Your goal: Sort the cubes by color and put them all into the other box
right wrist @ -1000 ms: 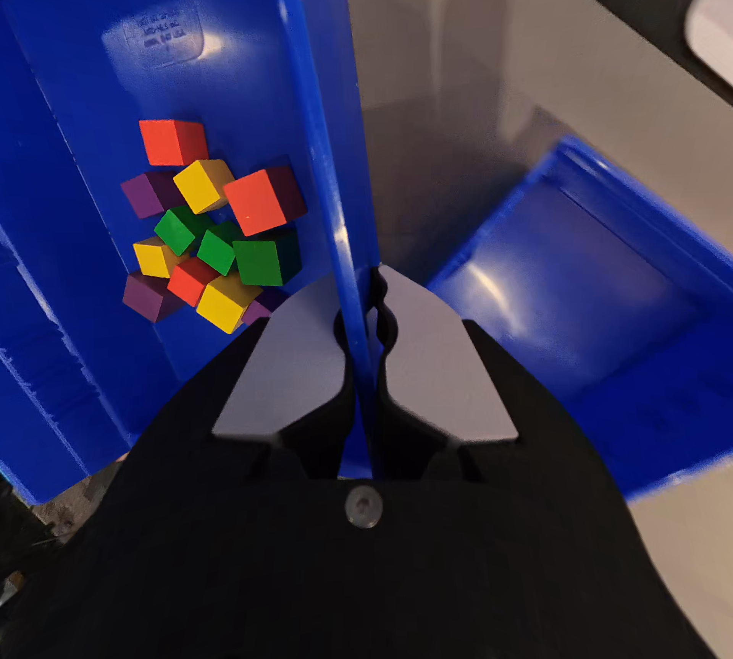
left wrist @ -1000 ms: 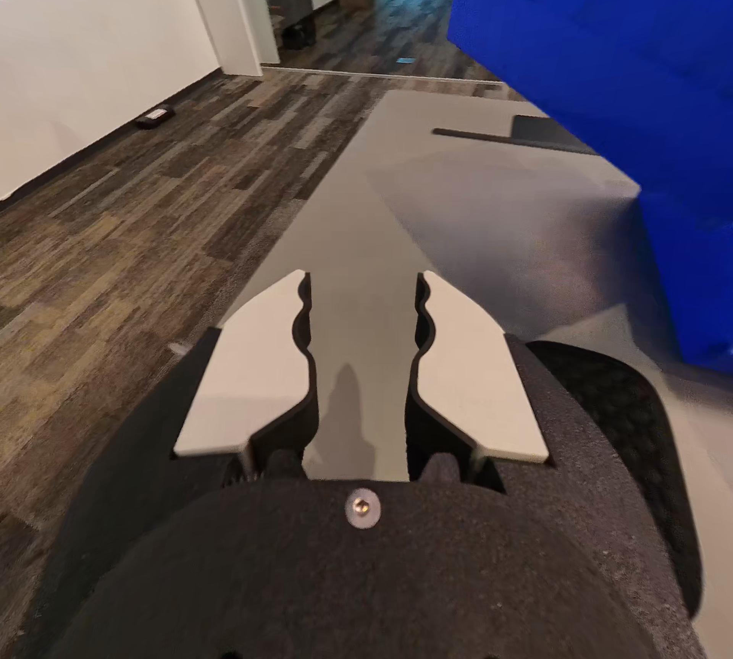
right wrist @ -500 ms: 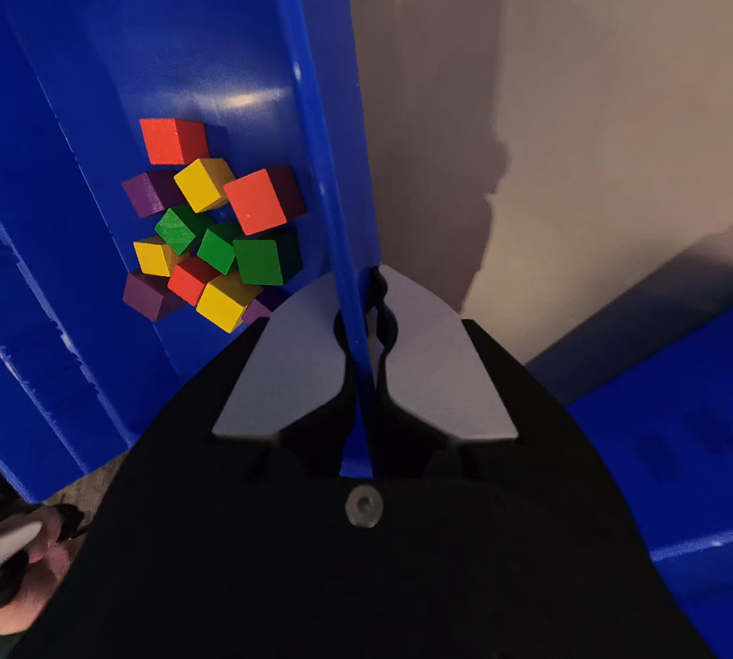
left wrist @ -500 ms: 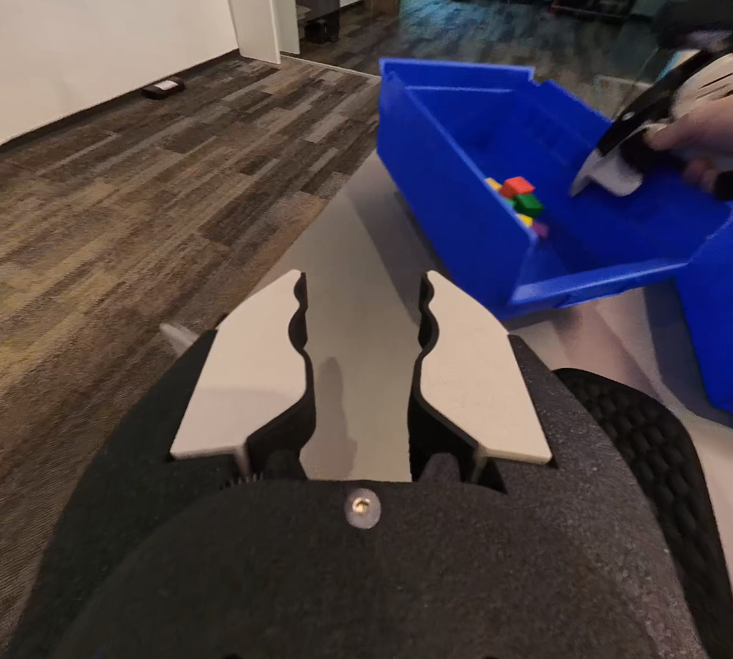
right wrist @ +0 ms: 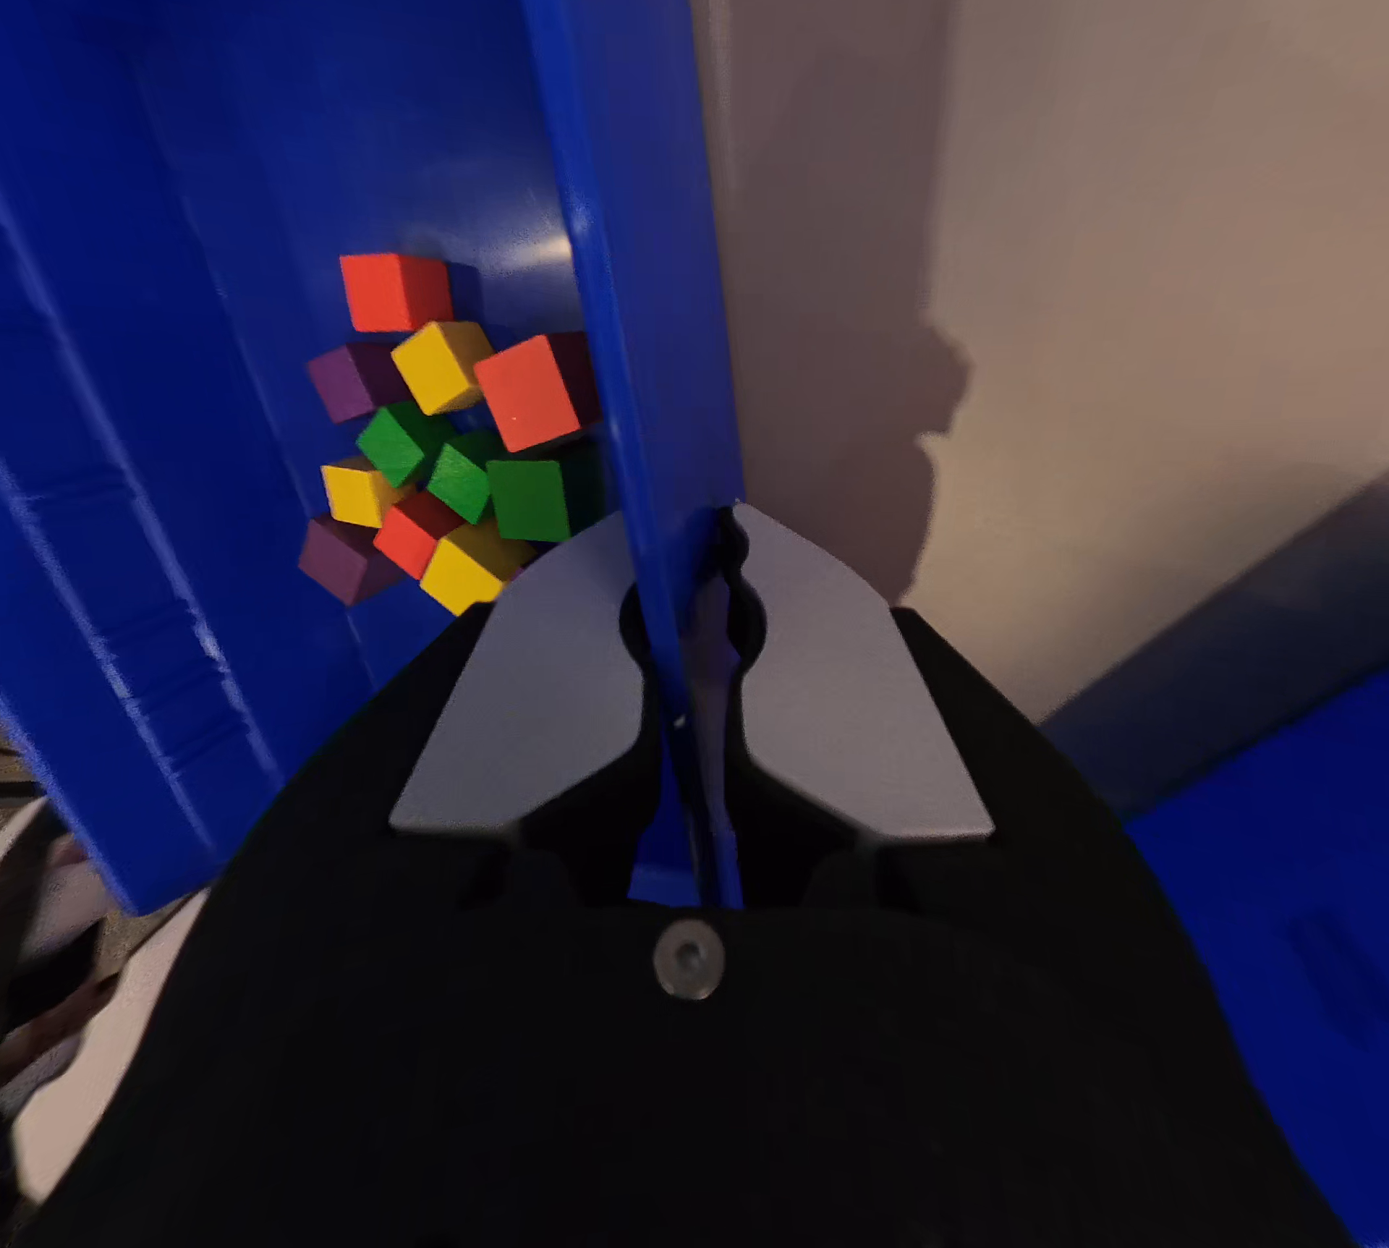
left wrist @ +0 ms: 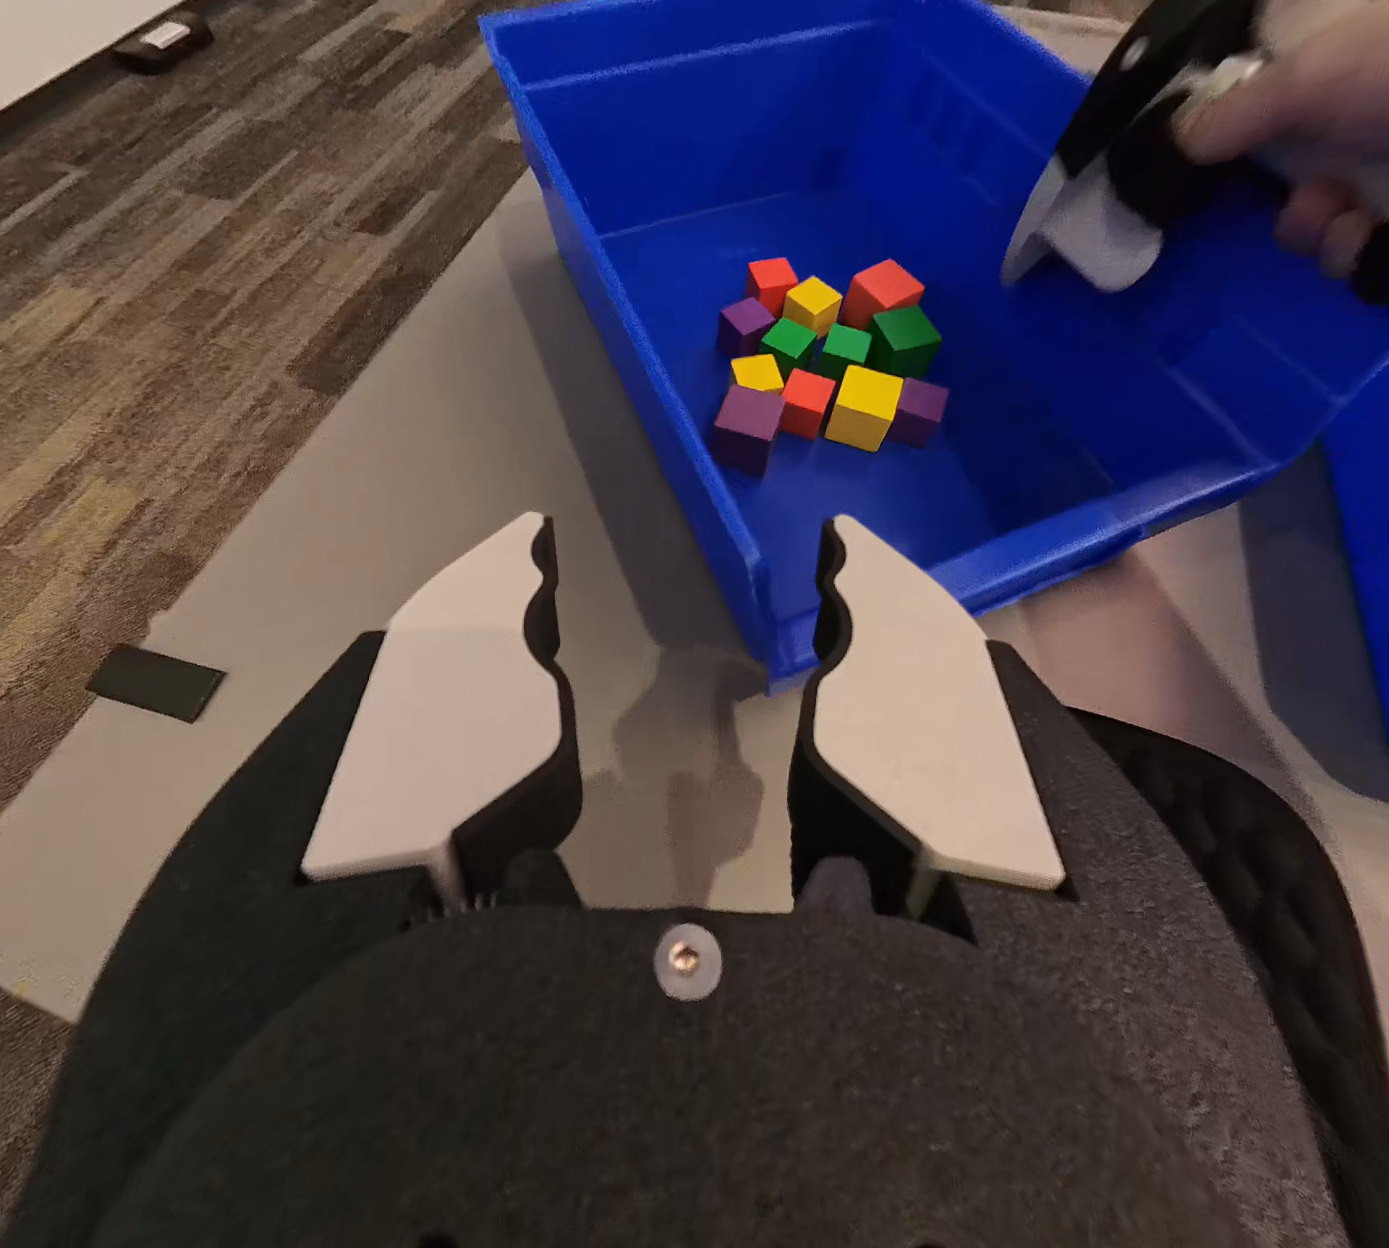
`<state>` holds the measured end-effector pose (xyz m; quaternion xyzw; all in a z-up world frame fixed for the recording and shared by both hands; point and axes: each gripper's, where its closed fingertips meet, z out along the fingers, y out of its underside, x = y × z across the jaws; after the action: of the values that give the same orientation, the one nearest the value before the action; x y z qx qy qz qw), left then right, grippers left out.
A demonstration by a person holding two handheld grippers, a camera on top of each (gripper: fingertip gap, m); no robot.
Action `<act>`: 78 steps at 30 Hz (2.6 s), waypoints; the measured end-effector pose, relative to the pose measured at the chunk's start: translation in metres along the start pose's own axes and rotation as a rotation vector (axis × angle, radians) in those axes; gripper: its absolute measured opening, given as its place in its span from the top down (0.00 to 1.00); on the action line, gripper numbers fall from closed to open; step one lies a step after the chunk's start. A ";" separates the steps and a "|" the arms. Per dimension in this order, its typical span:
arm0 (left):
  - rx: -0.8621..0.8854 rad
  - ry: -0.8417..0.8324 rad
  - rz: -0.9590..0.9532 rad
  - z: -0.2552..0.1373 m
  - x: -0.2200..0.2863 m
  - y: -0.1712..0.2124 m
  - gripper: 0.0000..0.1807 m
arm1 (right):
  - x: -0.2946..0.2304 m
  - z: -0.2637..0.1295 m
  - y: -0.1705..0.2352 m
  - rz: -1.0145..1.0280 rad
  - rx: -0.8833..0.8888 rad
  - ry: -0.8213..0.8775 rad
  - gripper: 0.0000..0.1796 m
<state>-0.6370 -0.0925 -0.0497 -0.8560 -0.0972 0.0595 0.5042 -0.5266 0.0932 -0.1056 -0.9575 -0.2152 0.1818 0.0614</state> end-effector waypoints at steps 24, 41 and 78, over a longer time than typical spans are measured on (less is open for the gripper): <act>-0.152 -0.105 0.181 0.068 -0.090 -0.001 0.91 | 0.032 -0.208 0.066 -0.518 0.424 -0.037 0.80; -0.268 0.236 0.188 0.114 -0.144 -0.024 0.98 | 0.099 -0.211 0.138 -0.540 0.318 0.025 0.80; 0.040 0.126 0.299 -0.003 -0.082 -0.071 0.78 | 0.263 -0.138 0.183 0.192 0.061 0.293 0.96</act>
<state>-0.7242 -0.0801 0.0141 -0.8528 0.0642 0.0820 0.5118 -0.1819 0.0377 -0.0982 -0.9876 -0.1062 0.0517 0.1034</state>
